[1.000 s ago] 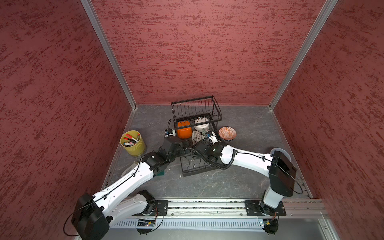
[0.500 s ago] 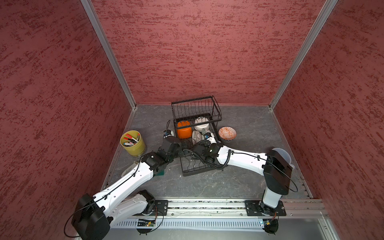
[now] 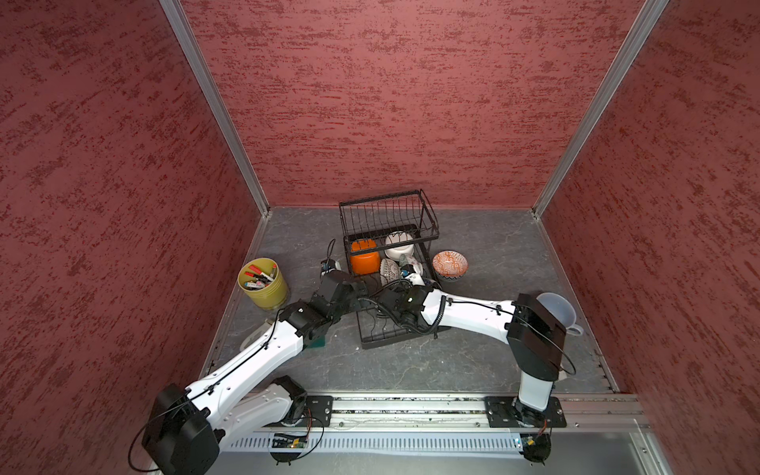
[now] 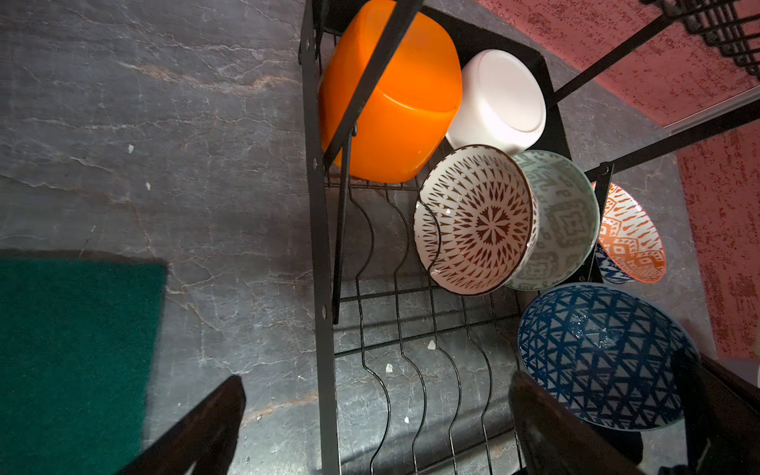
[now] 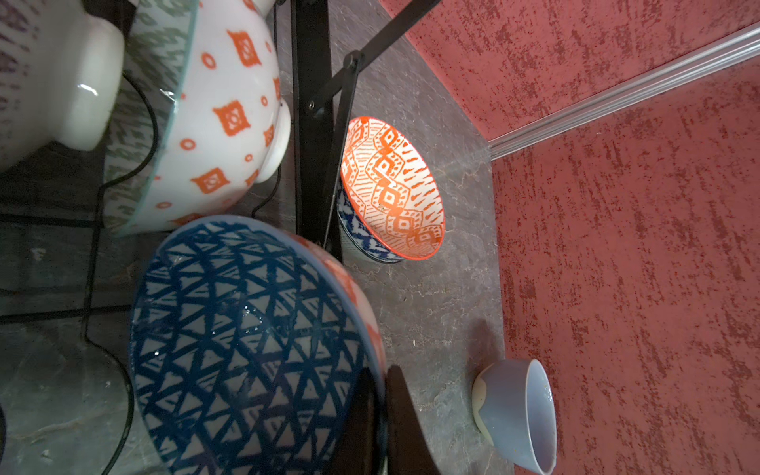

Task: Load the bowls into the dish rack
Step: 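Lower the blue-patterned bowl into the slots with the right gripper while the left draws back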

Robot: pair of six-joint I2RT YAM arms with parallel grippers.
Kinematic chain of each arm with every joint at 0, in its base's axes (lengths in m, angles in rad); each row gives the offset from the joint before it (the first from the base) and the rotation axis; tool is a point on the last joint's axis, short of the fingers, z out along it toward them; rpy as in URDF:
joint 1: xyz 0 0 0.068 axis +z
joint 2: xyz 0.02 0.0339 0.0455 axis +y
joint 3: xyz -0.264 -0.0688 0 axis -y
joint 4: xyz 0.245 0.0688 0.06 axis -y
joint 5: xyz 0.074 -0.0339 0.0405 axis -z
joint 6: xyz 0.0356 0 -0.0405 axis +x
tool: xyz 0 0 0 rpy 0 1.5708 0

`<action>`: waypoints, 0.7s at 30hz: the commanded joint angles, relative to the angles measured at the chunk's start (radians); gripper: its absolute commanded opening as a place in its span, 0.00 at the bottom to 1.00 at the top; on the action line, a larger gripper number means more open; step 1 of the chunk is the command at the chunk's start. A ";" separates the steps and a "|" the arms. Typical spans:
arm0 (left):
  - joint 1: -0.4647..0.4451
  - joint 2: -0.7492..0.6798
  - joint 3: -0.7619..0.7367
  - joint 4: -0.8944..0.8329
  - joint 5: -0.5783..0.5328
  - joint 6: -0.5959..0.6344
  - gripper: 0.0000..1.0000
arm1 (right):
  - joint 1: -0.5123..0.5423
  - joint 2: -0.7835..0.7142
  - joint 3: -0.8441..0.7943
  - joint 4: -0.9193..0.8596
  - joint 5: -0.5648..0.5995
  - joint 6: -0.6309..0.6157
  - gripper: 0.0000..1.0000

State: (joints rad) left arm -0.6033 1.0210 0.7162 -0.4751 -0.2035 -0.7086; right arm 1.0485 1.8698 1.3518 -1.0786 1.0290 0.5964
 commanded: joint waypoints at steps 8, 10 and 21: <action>0.007 -0.040 -0.003 0.078 0.033 -0.005 1.00 | 0.029 0.095 0.030 -0.153 0.110 0.102 0.00; 0.008 -0.044 -0.004 0.076 0.034 -0.005 1.00 | 0.032 0.104 0.032 -0.155 0.110 0.109 0.00; 0.018 -0.061 -0.012 0.065 0.028 -0.005 1.00 | 0.063 0.142 0.040 -0.114 0.077 0.054 0.00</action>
State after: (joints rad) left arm -0.5804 0.9932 0.6853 -0.5186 -0.2157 -0.7025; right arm 1.0824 1.9469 1.3914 -1.1496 1.1061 0.6651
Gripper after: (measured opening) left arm 0.996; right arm 0.076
